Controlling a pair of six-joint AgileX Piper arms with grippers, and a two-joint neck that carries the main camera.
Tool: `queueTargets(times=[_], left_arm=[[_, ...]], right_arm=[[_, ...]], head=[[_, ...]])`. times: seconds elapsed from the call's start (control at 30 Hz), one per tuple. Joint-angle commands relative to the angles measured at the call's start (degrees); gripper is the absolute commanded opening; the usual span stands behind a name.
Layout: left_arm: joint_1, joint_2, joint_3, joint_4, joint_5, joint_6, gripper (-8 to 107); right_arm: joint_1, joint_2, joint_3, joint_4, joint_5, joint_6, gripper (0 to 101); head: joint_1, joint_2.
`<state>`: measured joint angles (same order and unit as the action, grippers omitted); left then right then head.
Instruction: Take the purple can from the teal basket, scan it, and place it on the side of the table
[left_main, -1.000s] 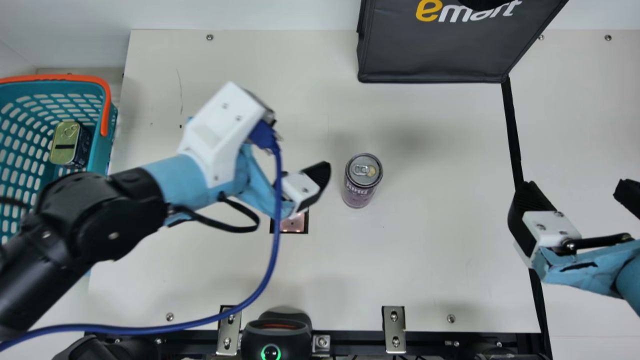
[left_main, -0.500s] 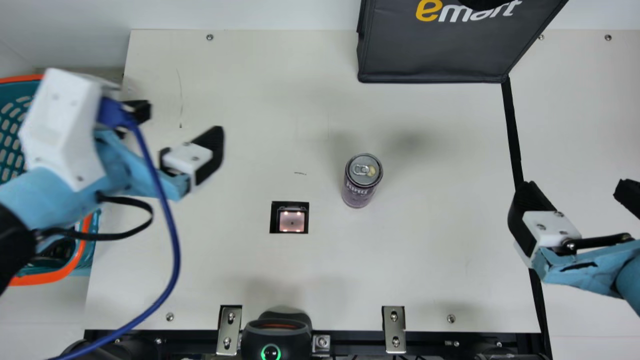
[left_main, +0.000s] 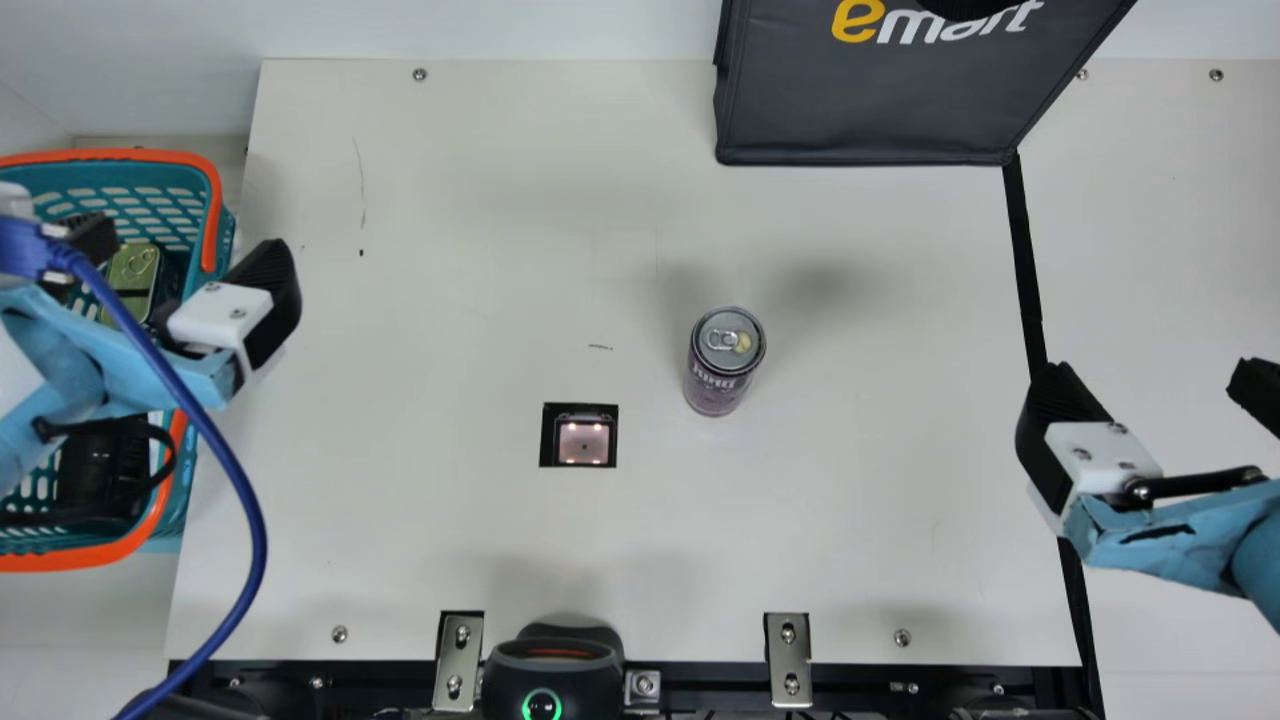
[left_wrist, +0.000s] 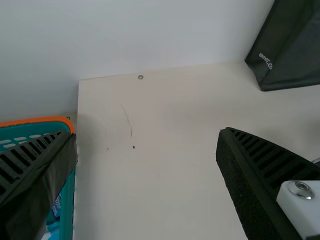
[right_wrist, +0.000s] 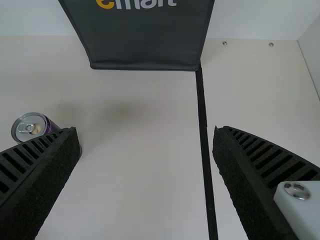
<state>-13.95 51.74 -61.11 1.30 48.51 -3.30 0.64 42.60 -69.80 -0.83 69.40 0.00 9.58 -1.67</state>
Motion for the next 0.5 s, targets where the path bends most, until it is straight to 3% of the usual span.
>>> queueTargets(times=[0.0, 0.47], left_arm=[[0.00, 0.00, 0.00, 0.00, 0.00, 0.00, 90], [0.00, 0.00, 0.00, 0.00, 0.00, 0.00, 90]], right_arm=[[0.00, 0.00, 0.00, 0.00, 0.00, 0.00, 95], [4.47, 2.18, -0.52, 1.22, 0.50, -2.52, 95]], head=[[-1.66, 0.09], [-1.66, 0.09]])
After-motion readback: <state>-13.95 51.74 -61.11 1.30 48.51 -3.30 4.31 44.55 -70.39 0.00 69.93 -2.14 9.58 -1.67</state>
